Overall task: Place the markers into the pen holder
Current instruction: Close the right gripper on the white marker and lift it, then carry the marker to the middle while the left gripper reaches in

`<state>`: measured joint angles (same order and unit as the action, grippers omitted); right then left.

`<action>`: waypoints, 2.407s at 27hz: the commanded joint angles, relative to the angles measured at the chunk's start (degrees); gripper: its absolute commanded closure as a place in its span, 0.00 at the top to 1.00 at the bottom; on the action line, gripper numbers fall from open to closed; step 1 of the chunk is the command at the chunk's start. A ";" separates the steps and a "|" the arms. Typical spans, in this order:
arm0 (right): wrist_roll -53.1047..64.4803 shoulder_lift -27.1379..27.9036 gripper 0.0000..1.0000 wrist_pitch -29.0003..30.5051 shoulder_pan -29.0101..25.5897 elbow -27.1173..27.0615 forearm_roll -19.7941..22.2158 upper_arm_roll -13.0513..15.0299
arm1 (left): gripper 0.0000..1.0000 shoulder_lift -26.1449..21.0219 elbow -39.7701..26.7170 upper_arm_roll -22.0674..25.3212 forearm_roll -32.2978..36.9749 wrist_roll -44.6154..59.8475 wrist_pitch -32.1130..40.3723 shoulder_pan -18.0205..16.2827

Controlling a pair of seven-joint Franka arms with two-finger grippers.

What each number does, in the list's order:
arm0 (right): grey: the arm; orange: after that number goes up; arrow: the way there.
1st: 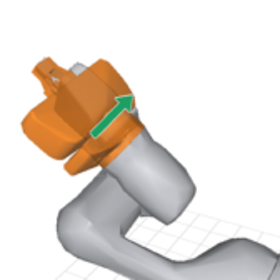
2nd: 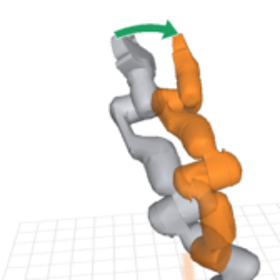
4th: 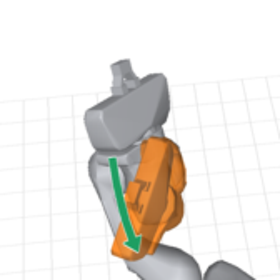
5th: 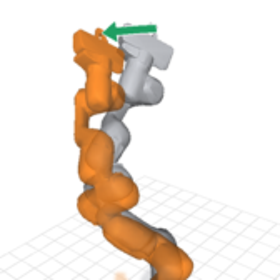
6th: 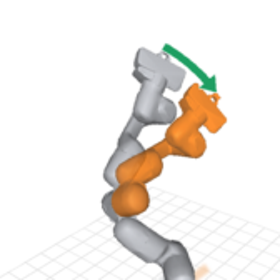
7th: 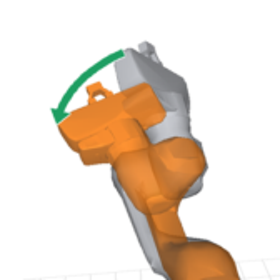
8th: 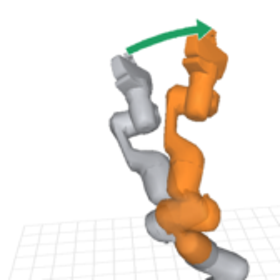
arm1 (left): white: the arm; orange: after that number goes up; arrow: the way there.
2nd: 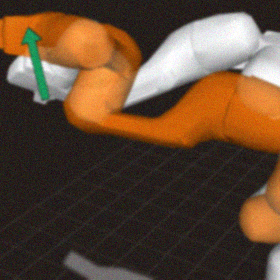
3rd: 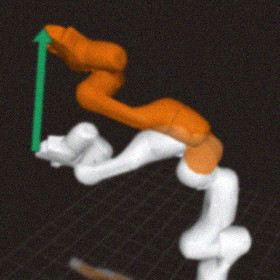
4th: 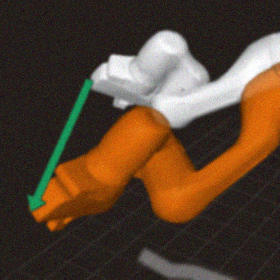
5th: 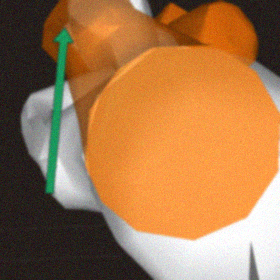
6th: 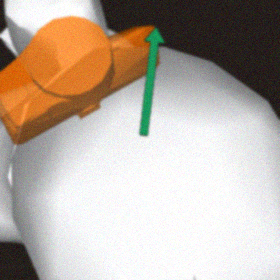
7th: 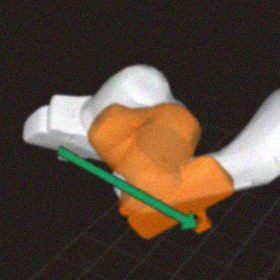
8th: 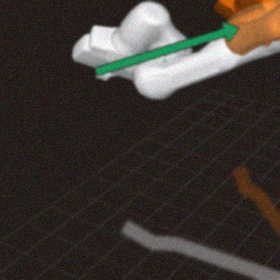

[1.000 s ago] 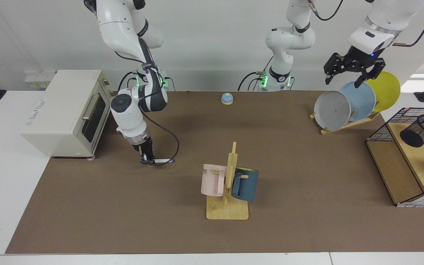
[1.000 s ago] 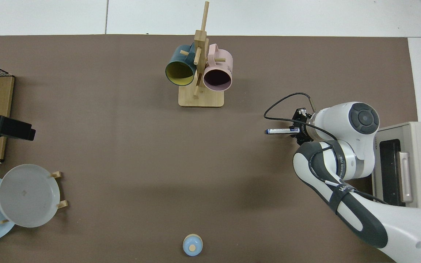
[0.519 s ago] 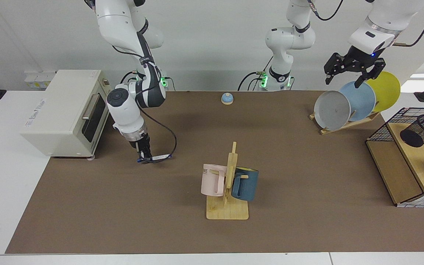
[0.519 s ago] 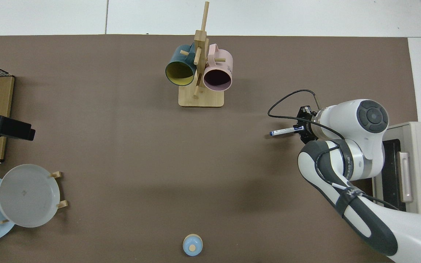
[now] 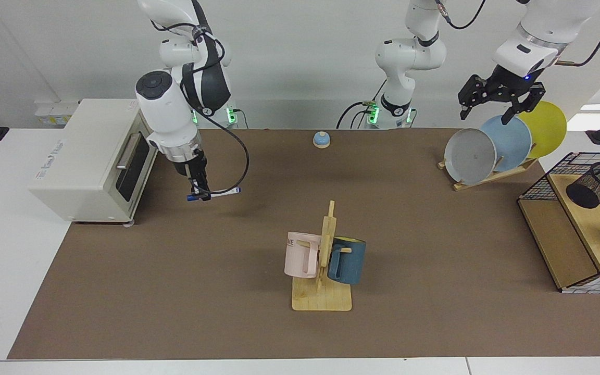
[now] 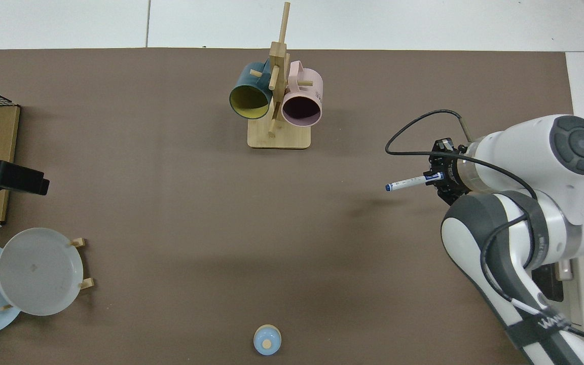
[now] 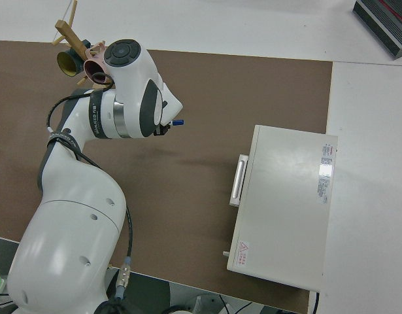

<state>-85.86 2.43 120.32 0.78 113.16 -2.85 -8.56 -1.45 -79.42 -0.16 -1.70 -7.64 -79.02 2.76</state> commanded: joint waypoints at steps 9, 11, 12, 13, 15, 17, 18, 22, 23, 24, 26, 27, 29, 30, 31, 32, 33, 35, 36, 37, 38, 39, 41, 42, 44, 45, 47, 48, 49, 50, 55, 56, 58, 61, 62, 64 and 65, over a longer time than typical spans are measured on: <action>1.58 -7.88 0.00 -13.44 0.62 -4.62 -0.75 -0.76 | 1.00 0.57 -0.30 0.07 0.38 0.87 1.15 0.93; 1.58 -8.67 0.00 -13.97 1.24 -4.71 -0.84 -0.85 | 1.00 0.57 -0.30 0.07 0.38 0.87 1.15 0.93; 1.66 -8.85 0.00 -14.49 1.24 -4.79 -0.84 -0.85 | 1.00 0.57 -0.30 0.07 0.38 0.87 1.15 0.84; 1.84 -9.02 0.00 -15.19 1.33 -5.14 -0.92 -0.85 | 1.00 0.57 -0.39 0.07 0.38 0.96 1.24 0.93; 2.02 -9.03 0.00 -16.43 1.33 -5.93 -1.45 -0.93 | 1.00 0.57 -0.39 0.07 0.38 0.96 1.15 0.93; 1.75 -9.11 0.00 -16.69 1.33 -6.46 -3.38 -1.02 | 1.00 0.57 -0.39 0.07 0.30 1.04 1.15 0.93; 1.49 -9.20 0.00 -16.69 1.33 -6.47 -4.08 -0.94 | 1.00 0.57 -0.39 0.07 0.30 1.13 1.07 0.93; 1.40 -9.64 0.00 -16.87 1.33 -6.47 -4.79 -1.02 | 1.00 0.57 -0.39 -0.02 0.03 0.43 0.71 1.02; 1.40 -9.64 0.00 -17.22 1.33 -6.55 -4.79 -1.02 | 1.00 0.57 -0.48 -0.02 0.03 0.43 0.80 1.02; 1.49 -9.64 0.00 -17.48 1.33 -6.55 -4.88 -1.02 | 1.00 0.57 -0.48 -0.02 -0.05 0.52 0.80 1.02; 1.58 -9.64 0.00 -17.57 1.33 -6.55 -4.79 -1.02 | 1.00 0.57 -0.48 -0.02 -0.06 0.43 0.80 1.10; 1.58 -9.64 0.00 -17.75 1.33 -6.55 -4.79 -1.02 | 1.00 0.57 -0.56 -0.11 -0.06 0.43 0.71 1.19; 1.58 -9.64 0.00 -18.10 1.33 -6.55 -4.79 -1.02 | 1.00 0.57 -0.65 -0.37 -0.23 0.25 0.45 1.19; 1.49 -9.64 0.00 -18.19 1.41 -6.55 -4.79 -1.02 | 1.00 0.57 -0.65 -0.54 -0.41 0.34 0.28 1.28; 1.40 -9.64 0.00 -18.28 1.41 -6.55 -4.79 -1.20 | 1.00 0.57 -0.65 -0.72 -0.49 0.34 0.19 1.19; 1.23 -9.64 0.00 -18.36 1.41 -6.64 -4.88 -1.55 | 1.00 0.57 -0.65 -0.72 -0.49 0.25 0.19 1.28; 0.96 -9.64 0.00 -18.36 1.41 -6.64 -4.97 -2.33 | 0.99 0.57 -0.65 -0.90 -0.49 0.25 0.10 1.28; -0.79 -9.73 0.00 -18.36 1.33 -6.90 -4.97 -3.65 | 0.99 0.57 -0.65 -1.60 -0.49 -0.27 0.01 1.54; -1.93 -9.73 0.00 -18.36 1.41 -6.99 -5.05 -4.09 | 0.99 0.48 -0.57 -1.86 -0.49 -1.23 -0.25 1.63; -2.98 -9.73 0.00 -18.28 1.41 -7.17 -4.97 -4.45 | 0.99 0.48 -0.56 -1.95 -0.58 -2.55 -0.52 1.63; -3.86 -9.73 0.00 -18.36 1.41 -7.34 -5.05 -5.06 | 0.99 0.48 -0.56 -2.04 -0.76 -4.13 -0.60 1.72; -4.74 -9.73 0.00 -18.28 1.41 -7.43 -5.06 -6.11 | 0.99 0.48 -0.56 -2.39 -1.28 -6.06 -0.61 1.72; -6.15 -9.73 0.00 -18.28 1.33 -7.52 -5.14 -7.78 | 0.99 0.57 -0.65 -2.83 -2.07 -8.26 -0.61 1.89; -6.94 -9.90 0.00 -18.28 1.33 -7.52 -5.14 -8.49 | 0.99 0.57 -0.65 -3.09 -2.43 -8.88 -0.61 1.90; -8.35 -9.99 0.00 -18.10 1.41 -7.61 -5.14 -9.54 | 0.99 0.57 -0.65 -4.06 -2.78 -9.33 -0.61 1.90; -9.40 -10.17 0.00 -17.93 1.41 -7.61 -5.32 -10.16 | 0.99 0.57 -0.65 -4.67 -3.04 -9.59 -0.61 1.90; -11.94 -10.26 0.00 -17.23 1.41 -7.61 -7.24 -11.39 | 0.97 0.57 -0.65 -5.55 -3.22 -11.16 -0.78 1.90; -13.00 -10.26 0.00 -17.14 1.41 -7.78 -8.38 -11.92 | 0.97 0.57 -0.65 -5.90 -3.39 -12.74 -1.04 1.90; -13.97 -10.26 0.00 -17.05 1.41 -7.96 -9.35 -12.53 | 0.97 0.57 -0.65 -6.26 -3.66 -14.32 -1.39 1.90; -14.85 -10.26 0.00 -16.87 1.41 -8.22 -10.06 -13.23 | 0.97 0.57 -0.83 -6.43 -4.01 -15.82 -1.57 1.90; -19.33 -9.64 0.00 -15.30 1.50 -9.37 -10.42 -17.10 | 0.96 0.75 -2.14 -6.70 -9.01 -24.95 -4.20 1.90; -20.30 -9.55 0.00 -14.42 1.50 -9.37 -10.33 -17.63 | 0.95 1.18 -3.02 -6.70 -9.98 -27.41 -5.34 1.90; -21.10 -9.38 0.00 -13.62 2.46 -9.37 -10.33 -18.07 | 0.85 1.89 -5.30 -6.70 -13.13 -33.29 -8.41 1.90; -21.89 -8.24 0.00 -12.74 4.75 -9.45 -10.15 -17.99 | 0.85 2.94 -8.20 -6.70 -16.57 -38.41 -11.32 1.90; -22.67 -7.97 0.00 -12.57 5.10 -9.45 -9.98 -17.99 | 0.85 3.03 -8.91 -6.79 -17.10 -39.20 -11.76 1.98; -25.66 -6.83 0.00 -10.82 5.98 -9.54 -9.54 -17.99 | 0.86 3.03 -9.88 -7.48 -17.81 -39.74 -12.82 2.94; -26.89 -6.22 0.00 -9.85 6.51 -9.98 -9.28 -17.99 | 0.85 2.94 -9.88 -7.84 -17.81 -39.74 -13.78 3.47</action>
<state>-107.93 -6.50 107.01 5.75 104.19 -12.19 -26.46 -1.11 -84.23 -7.56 -17.43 -44.04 -88.41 4.33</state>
